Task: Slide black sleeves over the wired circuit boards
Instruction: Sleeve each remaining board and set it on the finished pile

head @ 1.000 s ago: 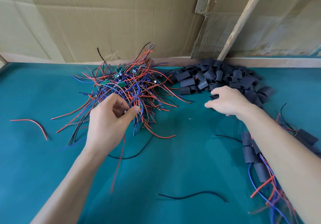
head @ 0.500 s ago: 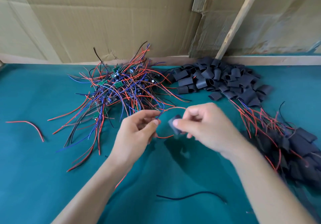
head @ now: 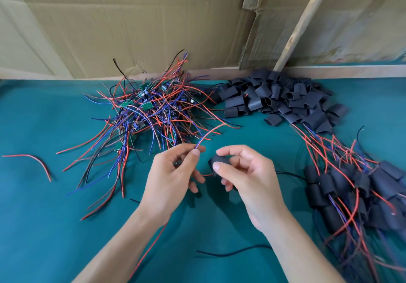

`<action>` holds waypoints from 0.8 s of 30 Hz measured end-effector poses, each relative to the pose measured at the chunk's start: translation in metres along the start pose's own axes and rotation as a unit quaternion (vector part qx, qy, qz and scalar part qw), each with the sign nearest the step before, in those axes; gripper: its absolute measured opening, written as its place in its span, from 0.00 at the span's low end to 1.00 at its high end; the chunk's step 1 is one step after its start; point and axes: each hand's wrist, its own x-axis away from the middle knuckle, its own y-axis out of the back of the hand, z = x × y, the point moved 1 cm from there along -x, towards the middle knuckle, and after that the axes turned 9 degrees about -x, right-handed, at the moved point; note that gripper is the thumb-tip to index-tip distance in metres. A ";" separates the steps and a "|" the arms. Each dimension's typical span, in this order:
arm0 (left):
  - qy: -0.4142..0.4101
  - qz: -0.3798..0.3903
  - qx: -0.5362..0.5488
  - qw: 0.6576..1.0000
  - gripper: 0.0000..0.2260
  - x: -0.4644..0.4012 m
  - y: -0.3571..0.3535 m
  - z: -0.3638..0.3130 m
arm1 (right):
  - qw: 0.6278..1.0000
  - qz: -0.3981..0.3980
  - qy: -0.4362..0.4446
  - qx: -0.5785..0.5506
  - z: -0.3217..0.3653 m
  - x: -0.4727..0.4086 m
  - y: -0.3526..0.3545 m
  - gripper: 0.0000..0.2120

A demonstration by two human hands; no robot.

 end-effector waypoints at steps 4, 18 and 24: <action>-0.016 0.041 -0.006 0.999 0.12 0.005 -0.002 -0.004 | 0.999 0.041 -0.006 -0.002 -0.001 0.003 -0.006 0.15; -0.064 0.017 -0.083 0.994 0.10 0.005 -0.001 -0.004 | 0.995 0.061 -0.019 -0.072 0.000 0.005 -0.009 0.16; -0.049 0.041 -0.083 0.994 0.16 0.005 -0.001 -0.004 | 0.997 0.013 -0.002 -0.071 -0.001 0.002 -0.004 0.12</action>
